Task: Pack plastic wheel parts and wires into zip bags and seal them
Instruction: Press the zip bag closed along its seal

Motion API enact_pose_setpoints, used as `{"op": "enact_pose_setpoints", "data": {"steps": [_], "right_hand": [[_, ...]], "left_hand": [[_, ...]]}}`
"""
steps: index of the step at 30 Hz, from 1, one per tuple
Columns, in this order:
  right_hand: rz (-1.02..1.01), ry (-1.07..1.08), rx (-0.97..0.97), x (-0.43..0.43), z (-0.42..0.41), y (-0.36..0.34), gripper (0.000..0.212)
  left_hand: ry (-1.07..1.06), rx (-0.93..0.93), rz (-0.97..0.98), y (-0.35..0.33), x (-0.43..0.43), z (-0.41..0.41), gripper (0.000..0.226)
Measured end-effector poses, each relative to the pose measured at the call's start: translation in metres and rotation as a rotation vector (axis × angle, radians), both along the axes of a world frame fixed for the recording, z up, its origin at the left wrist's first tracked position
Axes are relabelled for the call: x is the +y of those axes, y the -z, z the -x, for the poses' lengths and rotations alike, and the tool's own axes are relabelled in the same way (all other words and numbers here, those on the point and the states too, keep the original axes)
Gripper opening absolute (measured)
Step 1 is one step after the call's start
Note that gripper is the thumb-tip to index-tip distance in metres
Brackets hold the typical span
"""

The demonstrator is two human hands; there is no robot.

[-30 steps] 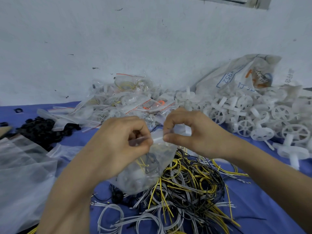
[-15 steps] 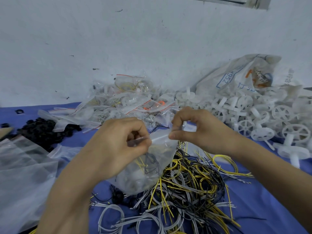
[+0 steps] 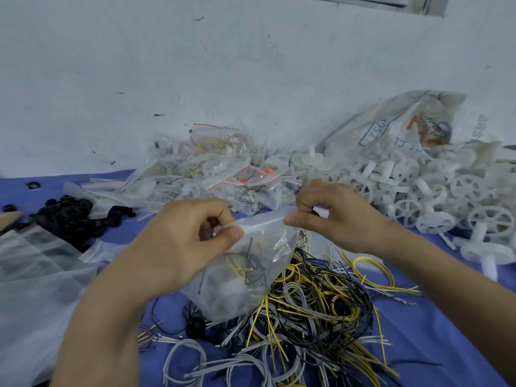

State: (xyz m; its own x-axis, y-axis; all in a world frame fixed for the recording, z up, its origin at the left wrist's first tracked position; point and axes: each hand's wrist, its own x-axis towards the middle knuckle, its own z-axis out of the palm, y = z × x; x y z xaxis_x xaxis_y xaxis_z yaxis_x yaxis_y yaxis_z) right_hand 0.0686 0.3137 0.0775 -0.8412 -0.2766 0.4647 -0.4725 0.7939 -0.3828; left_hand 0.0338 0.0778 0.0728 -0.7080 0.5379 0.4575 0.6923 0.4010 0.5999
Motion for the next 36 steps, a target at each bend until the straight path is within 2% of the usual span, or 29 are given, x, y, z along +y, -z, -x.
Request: {"op": "enact_pose_setpoints", "data": {"steps": [6,10,17,19,21,23,25,27,29,30,31,33,35,36], "right_hand": [[-0.035,-0.154,-0.035,-0.018,0.002,0.002,0.025],[-0.040,-0.241,0.002,-0.026,0.004,0.003,0.022],[0.091,-0.164,0.040,0.000,0.004,0.010,0.032],[0.187,-0.110,-0.044,0.009,0.003,0.023,0.025],[0.294,-0.081,-0.209,0.013,0.002,0.036,0.019],[0.334,-0.066,-0.382,0.017,0.006,0.048,0.025],[0.270,-0.103,-0.520,0.014,0.009,0.052,0.034],[0.201,-0.183,-0.649,0.002,0.013,0.052,0.026],[0.108,-0.196,-0.707,-0.012,0.019,0.043,0.030],[0.123,-0.168,-0.727,-0.018,0.026,0.037,0.030],[0.206,-0.114,-0.767,-0.023,0.034,0.030,0.028],[0.524,0.004,-0.949,-0.031,0.060,0.012,0.019],[0.864,0.046,-1.096,-0.043,0.085,-0.010,0.029],[1.009,0.043,-1.077,-0.048,0.097,-0.021,0.033]], "left_hand": [[0.044,0.098,0.069,0.000,0.015,-0.008,0.025],[0.042,0.098,0.083,0.000,0.015,-0.007,0.020],[0.053,-0.008,-0.010,-0.003,-0.006,-0.004,0.033],[0.051,-0.044,-0.060,-0.005,-0.012,-0.004,0.035],[0.054,-0.019,-0.094,-0.007,-0.018,-0.006,0.033],[0.056,-0.010,-0.114,-0.010,-0.023,-0.008,0.027],[0.052,-0.041,-0.157,-0.011,-0.027,-0.009,0.027],[0.015,-0.089,-0.214,-0.012,-0.034,-0.007,0.027],[-0.073,-0.145,-0.246,-0.008,-0.043,0.001,0.031],[-0.147,-0.168,-0.233,-0.004,-0.049,0.007,0.035],[-0.240,-0.187,-0.194,0.001,-0.056,0.014,0.036],[-0.413,-0.237,-0.070,0.013,-0.071,0.027,0.033],[-0.495,-0.354,0.051,0.029,-0.084,0.039,0.028],[-0.512,-0.433,0.072,0.038,-0.090,0.045,0.027]]}}
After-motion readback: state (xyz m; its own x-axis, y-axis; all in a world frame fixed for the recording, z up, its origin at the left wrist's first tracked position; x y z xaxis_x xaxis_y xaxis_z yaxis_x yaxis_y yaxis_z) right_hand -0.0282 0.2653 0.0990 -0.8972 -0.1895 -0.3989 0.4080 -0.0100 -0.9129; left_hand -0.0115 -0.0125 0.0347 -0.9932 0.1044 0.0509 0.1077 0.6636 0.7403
